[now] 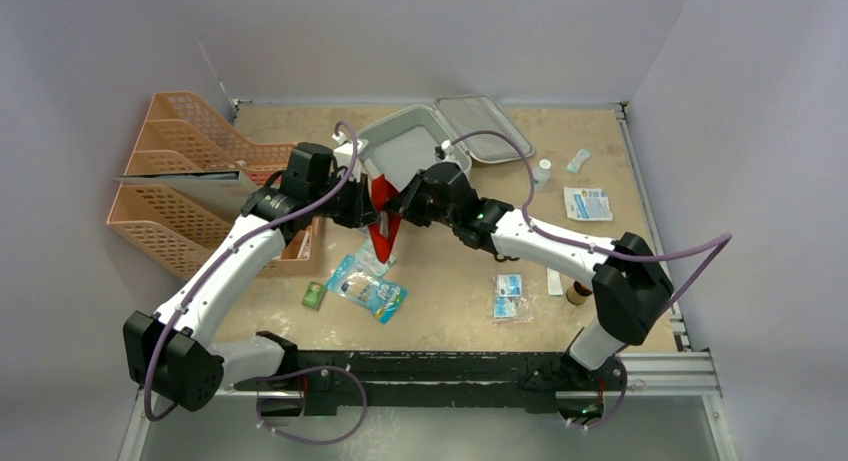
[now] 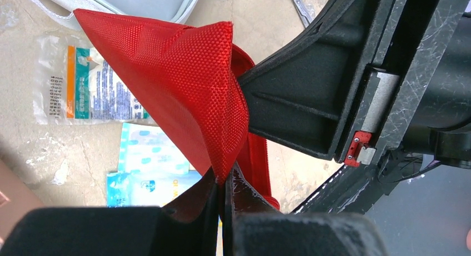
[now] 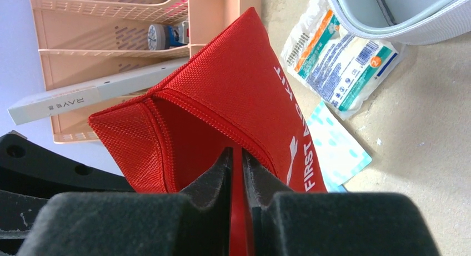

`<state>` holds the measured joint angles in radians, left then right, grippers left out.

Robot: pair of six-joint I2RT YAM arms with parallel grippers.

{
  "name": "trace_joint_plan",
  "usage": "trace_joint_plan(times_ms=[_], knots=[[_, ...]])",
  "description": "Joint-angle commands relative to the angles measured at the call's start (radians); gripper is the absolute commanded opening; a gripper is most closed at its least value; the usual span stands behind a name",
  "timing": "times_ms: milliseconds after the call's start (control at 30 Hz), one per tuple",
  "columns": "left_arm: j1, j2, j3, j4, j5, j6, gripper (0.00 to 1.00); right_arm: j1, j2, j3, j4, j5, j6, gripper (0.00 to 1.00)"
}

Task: Organize the medicine kit
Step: Place the medical item at the medicine pouch, then pick up the medical item at the center of the board.

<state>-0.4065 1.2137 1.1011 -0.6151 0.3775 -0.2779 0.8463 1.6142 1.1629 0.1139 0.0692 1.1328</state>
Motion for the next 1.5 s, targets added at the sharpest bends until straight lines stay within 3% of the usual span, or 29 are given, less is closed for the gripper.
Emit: trace_joint_plan(times_ms=[0, 367, 667, 900, 1167, 1467], knots=[[0.001, -0.017, -0.001, 0.034, -0.011, -0.014, 0.00, 0.005, -0.035, 0.039, -0.002, 0.020, -0.015, 0.15], [0.003, -0.034, 0.022, -0.038, -0.249, -0.015, 0.00, 0.005, -0.176, 0.000, 0.027, -0.097, -0.277, 0.39], [0.047, -0.094, 0.019, -0.056, -0.418, -0.044, 0.00, 0.005, -0.205, -0.025, -0.110, -0.106, -0.529, 0.34], [0.087, -0.165, -0.011, -0.013, -0.429, -0.066, 0.00, 0.005, -0.079, -0.008, -0.117, -0.147, -0.632, 0.38], [0.088, -0.147, -0.010, -0.015, -0.428, -0.063, 0.00, 0.005, 0.159, 0.087, -0.081, -0.240, -0.709, 0.41], [0.087, -0.154, -0.014, -0.011, -0.425, -0.061, 0.00, 0.005, 0.322, 0.193, -0.106, -0.296, -0.763, 0.44]])
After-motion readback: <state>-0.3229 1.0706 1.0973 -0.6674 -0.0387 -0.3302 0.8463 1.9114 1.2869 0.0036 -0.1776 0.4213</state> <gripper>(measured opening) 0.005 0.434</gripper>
